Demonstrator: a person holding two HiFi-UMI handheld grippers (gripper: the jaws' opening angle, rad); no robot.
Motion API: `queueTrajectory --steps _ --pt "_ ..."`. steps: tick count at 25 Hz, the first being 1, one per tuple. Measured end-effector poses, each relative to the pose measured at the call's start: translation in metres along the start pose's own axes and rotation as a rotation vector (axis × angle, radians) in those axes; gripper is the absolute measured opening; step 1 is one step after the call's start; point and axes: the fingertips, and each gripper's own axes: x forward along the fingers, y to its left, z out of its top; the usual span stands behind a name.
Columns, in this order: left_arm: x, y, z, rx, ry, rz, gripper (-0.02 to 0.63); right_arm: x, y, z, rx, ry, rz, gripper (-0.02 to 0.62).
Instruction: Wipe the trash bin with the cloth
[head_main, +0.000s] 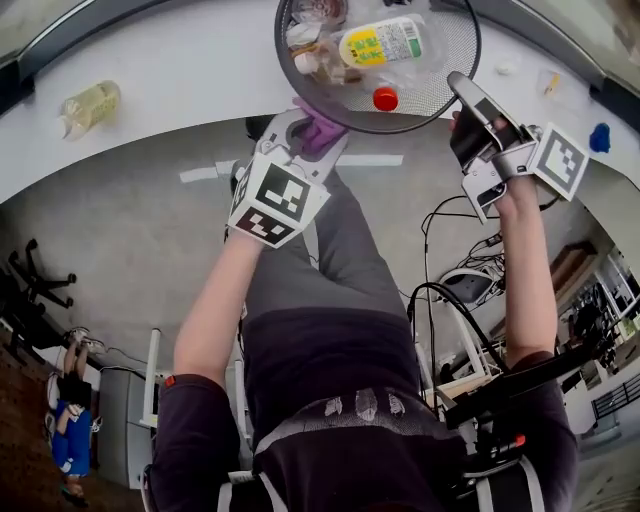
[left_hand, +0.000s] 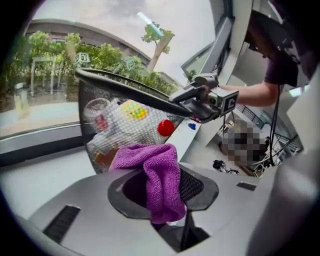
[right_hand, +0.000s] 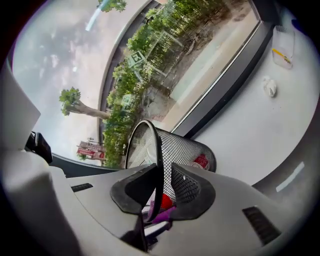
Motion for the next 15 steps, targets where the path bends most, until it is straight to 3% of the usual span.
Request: queueTrajectory --steps 4,8,12,15 --pt "0.028 -0.039 0.016 -0.049 -0.046 -0.105 0.121 -0.003 0.004 -0.008 0.015 -0.026 -0.030 0.080" --pt "0.033 -0.034 0.002 -0.100 -0.022 -0.099 0.121 -0.001 -0.002 -0.012 -0.001 -0.028 -0.026 0.080" --pt "0.003 0.035 -0.055 -0.110 0.139 0.090 0.121 -0.005 -0.005 -0.009 -0.128 -0.029 -0.068 0.112" --pt "-0.034 0.113 -0.069 -0.176 0.161 0.255 0.123 -0.007 0.012 -0.003 -0.286 -0.040 -0.063 0.127"
